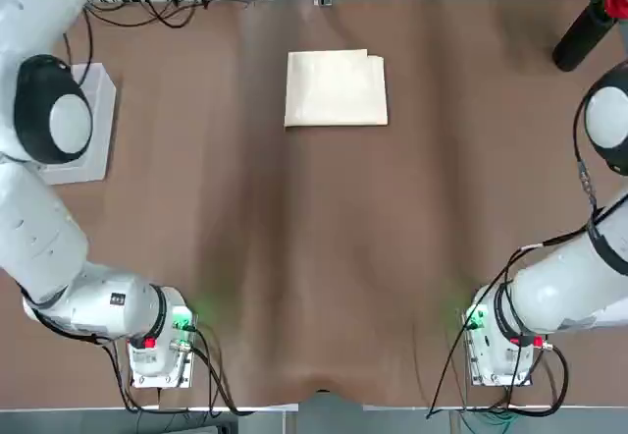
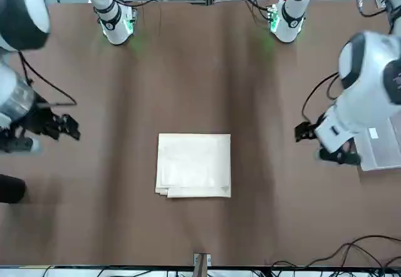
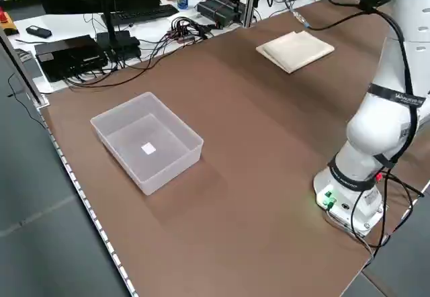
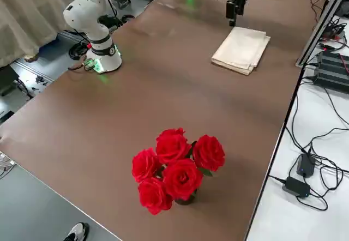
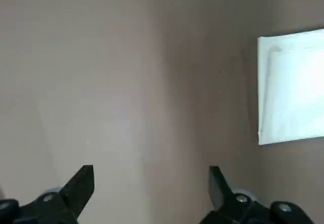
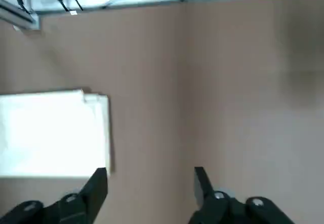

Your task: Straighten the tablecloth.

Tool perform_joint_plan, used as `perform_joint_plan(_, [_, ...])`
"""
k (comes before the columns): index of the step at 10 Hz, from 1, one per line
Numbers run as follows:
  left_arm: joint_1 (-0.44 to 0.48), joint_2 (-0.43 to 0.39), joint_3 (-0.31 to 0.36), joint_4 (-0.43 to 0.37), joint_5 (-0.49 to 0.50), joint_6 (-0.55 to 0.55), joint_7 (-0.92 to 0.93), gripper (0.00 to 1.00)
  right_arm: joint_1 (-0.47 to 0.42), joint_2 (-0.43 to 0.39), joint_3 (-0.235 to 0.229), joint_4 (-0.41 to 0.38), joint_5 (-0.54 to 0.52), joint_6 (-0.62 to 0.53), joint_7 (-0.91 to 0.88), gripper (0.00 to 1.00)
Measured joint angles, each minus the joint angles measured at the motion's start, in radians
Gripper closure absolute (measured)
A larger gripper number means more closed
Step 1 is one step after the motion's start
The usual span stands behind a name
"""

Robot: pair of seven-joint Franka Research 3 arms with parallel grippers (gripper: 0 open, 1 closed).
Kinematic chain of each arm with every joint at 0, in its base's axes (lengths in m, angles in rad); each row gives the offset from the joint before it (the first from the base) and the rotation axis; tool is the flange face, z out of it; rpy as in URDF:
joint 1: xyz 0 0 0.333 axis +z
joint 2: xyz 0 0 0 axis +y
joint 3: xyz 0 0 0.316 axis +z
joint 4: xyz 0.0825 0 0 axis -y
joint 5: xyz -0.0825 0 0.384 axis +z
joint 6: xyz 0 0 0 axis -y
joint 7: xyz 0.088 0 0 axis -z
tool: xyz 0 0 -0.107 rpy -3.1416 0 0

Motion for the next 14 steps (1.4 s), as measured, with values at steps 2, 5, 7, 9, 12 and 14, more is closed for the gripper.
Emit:
perform_joint_plan(2, [-0.052,0.067,-0.001,0.0,0.0,0.108,-0.028,0.0,0.047,0.079,0.0,0.0,0.0,0.124,0.064,0.37])
perform_joint_plan(5, [-0.101,0.206,-0.009,0.0,0.0,0.232,-0.076,0.0,0.057,0.187,0.0,0.001,0.0,0.242,0.067,0.89])
perform_joint_plan(7, [-0.156,0.286,-0.012,0.003,0.0,0.331,-0.177,0.0,0.096,0.265,0.001,0.002,0.0,0.374,0.067,0.93])
perform_joint_plan(9, [-0.19,0.344,-0.012,0.032,0.0,0.426,-0.259,0.0,0.162,0.37,0.0,0.001,0.0,0.521,0.068,0.96])
perform_joint_plan(12, [-0.227,0.425,-0.013,0.099,0.0,0.491,-0.333,0.0,0.228,0.51,-0.004,0.007,-0.001,0.637,0.069,0.99])
perform_joint_plan(14, [-0.252,0.474,-0.013,0.109,0.0,0.569,-0.361,0.0,0.235,0.535,-0.006,0.01,-0.014,0.641,0.069,0.99])
